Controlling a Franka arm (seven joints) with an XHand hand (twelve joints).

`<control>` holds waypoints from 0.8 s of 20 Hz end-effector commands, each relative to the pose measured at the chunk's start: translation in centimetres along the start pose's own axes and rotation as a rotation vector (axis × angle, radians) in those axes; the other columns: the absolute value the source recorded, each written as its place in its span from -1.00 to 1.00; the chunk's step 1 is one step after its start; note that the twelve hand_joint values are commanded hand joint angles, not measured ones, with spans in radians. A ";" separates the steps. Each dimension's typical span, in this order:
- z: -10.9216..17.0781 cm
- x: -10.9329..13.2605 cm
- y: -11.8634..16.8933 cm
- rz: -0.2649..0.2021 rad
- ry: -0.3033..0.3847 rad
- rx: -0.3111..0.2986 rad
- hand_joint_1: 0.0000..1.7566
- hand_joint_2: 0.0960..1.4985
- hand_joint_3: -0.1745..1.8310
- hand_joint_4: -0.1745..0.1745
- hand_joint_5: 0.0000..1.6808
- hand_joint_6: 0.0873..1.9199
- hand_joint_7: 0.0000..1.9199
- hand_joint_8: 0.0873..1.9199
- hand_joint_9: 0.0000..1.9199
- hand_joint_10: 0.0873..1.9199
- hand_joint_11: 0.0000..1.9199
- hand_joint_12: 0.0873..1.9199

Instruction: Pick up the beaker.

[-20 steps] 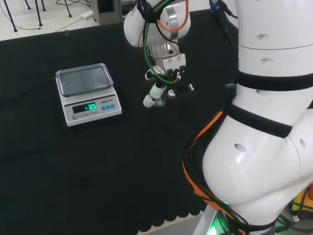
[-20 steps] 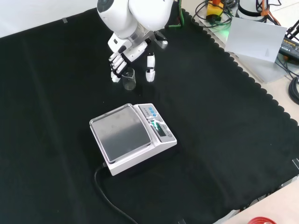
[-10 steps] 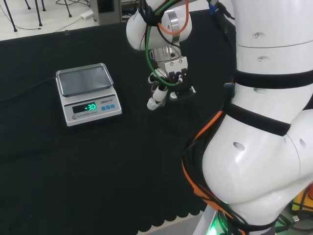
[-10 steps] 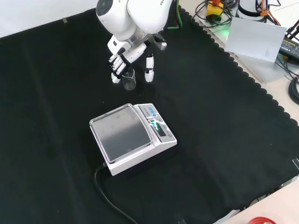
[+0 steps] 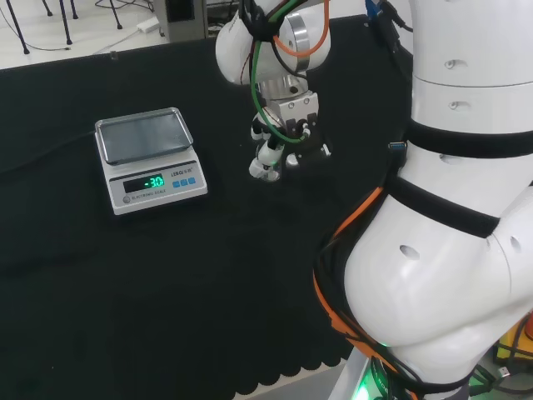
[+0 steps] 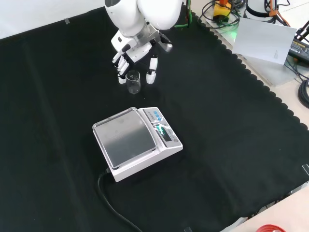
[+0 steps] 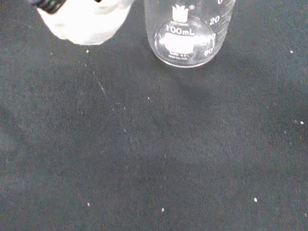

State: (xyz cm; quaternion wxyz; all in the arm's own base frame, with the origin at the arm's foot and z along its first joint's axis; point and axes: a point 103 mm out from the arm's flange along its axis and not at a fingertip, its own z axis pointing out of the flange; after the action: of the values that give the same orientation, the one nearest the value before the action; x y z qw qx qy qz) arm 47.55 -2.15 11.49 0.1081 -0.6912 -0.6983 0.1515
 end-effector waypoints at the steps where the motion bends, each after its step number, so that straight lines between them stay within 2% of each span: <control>1: 0.3 1.1 1.5 -0.027 -0.018 0.015 0.01 -0.04 -0.28 -0.29 -0.45 -0.35 -0.46 -0.31 -0.26 -0.28 -0.67 0.41; 6: 0.8 1.0 2.1 -0.020 -0.026 0.020 0.05 -0.03 -0.26 -0.24 -0.35 -0.27 -0.42 -0.30 -0.24 -0.27 -0.65 0.41; 11: 0.3 2.0 1.8 -0.018 -0.049 0.018 0.11 -0.01 -0.23 -0.27 -0.32 -0.22 -0.40 -0.29 -0.21 -0.27 -0.60 0.40; 13: 0.2 1.3 2.2 -0.034 -0.039 -0.005 0.14 0.01 -0.21 -0.29 -0.29 -0.20 -0.38 -0.29 -0.17 -0.28 -0.56 0.38; 16: -0.2 0.9 2.1 -0.028 -0.037 -0.022 0.15 0.04 -0.19 -0.31 -0.27 -0.17 -0.36 -0.29 -0.14 -0.29 -0.52 0.36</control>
State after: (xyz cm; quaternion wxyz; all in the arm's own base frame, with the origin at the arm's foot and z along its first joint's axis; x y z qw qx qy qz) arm 49.35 -0.67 10.37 0.0975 -0.6795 -0.7080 0.1660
